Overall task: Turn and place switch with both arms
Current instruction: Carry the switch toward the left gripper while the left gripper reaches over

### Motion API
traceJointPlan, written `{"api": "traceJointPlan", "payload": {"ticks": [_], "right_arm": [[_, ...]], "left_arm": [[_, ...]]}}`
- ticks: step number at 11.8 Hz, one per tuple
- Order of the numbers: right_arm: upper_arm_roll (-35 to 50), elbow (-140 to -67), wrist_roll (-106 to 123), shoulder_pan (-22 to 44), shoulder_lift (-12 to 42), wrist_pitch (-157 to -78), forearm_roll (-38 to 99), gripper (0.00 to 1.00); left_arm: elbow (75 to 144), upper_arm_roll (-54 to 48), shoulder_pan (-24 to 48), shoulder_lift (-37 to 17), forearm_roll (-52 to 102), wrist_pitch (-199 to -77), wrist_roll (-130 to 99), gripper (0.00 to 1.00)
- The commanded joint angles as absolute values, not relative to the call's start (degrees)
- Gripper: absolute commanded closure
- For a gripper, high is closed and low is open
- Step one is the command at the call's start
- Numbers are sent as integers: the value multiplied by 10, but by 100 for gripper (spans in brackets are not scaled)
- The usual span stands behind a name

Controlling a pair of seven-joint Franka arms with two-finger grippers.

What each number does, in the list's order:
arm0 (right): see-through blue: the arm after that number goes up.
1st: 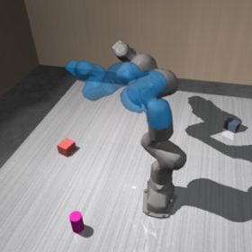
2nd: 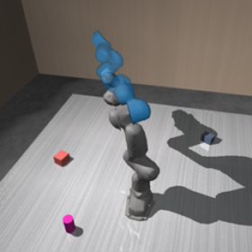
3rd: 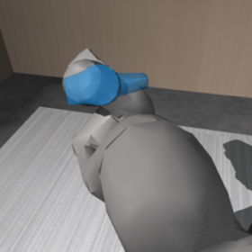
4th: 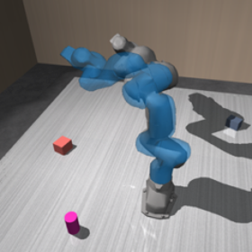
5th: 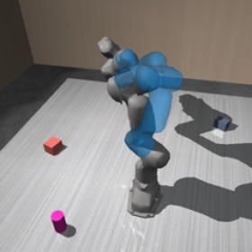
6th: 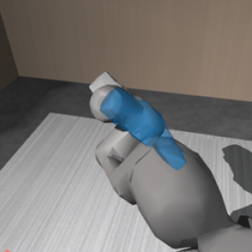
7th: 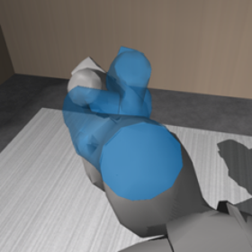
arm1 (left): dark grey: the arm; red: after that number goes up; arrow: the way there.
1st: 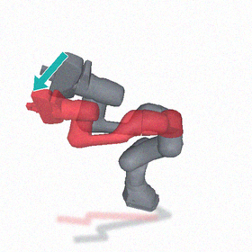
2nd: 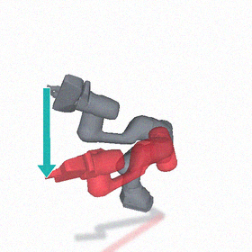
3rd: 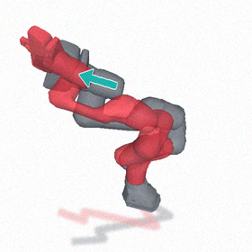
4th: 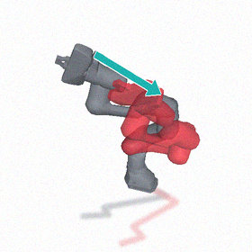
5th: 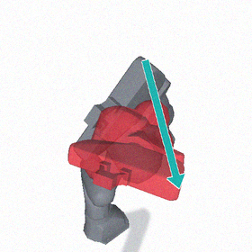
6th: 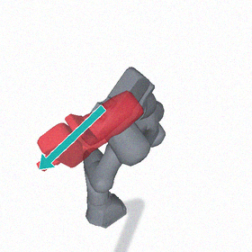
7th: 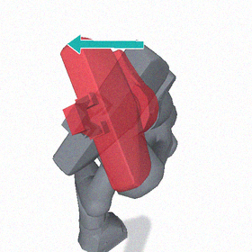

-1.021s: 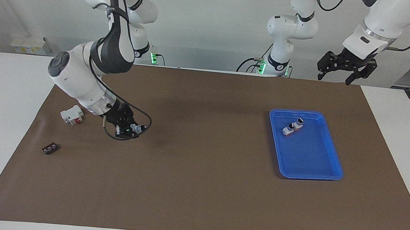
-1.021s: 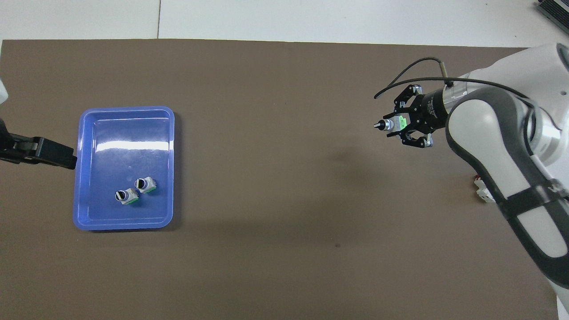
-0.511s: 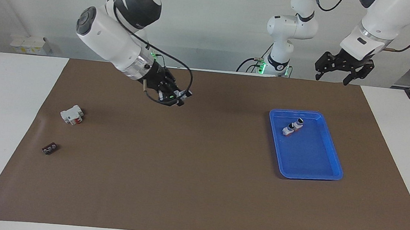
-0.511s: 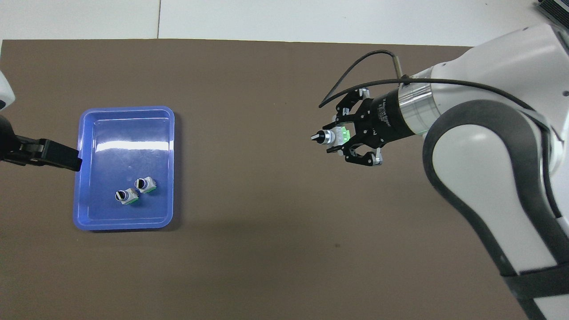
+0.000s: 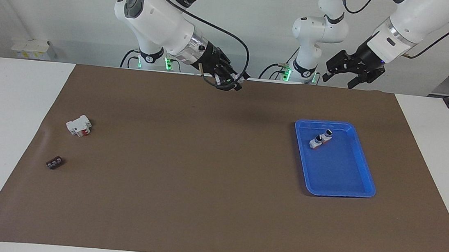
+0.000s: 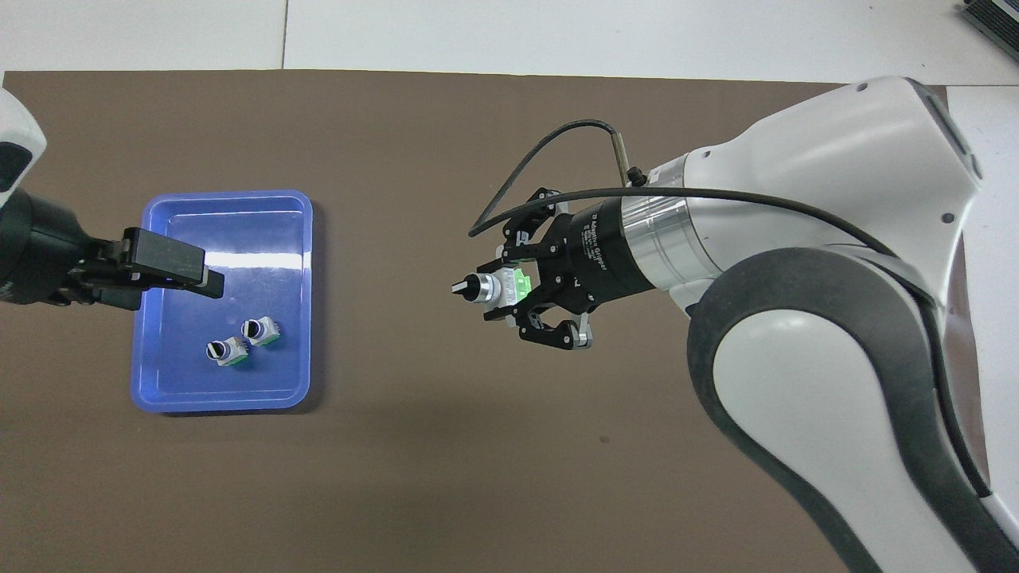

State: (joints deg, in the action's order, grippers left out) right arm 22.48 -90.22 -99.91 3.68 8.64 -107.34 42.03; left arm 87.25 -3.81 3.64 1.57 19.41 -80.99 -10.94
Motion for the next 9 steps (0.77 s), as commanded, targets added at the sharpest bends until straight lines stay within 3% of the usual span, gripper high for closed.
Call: {"api": "traceJointPlan", "payload": {"ticks": [1, 3, 9], "right_arm": [[231, -901, -1074, 78, 86, -1156, 439, 100], [230, -904, -1135, 110, 86, -1208, 438, 100], [230, -916, -1204, 127, 77, -1201, 404, 100]], "left_arm": [[899, -46, 57, 36, 233, -823, -194, 0], [899, -54, 67, 36, 260, -825, -273, 0], [899, -60, 83, 34, 328, -884, -541, 0]]}}
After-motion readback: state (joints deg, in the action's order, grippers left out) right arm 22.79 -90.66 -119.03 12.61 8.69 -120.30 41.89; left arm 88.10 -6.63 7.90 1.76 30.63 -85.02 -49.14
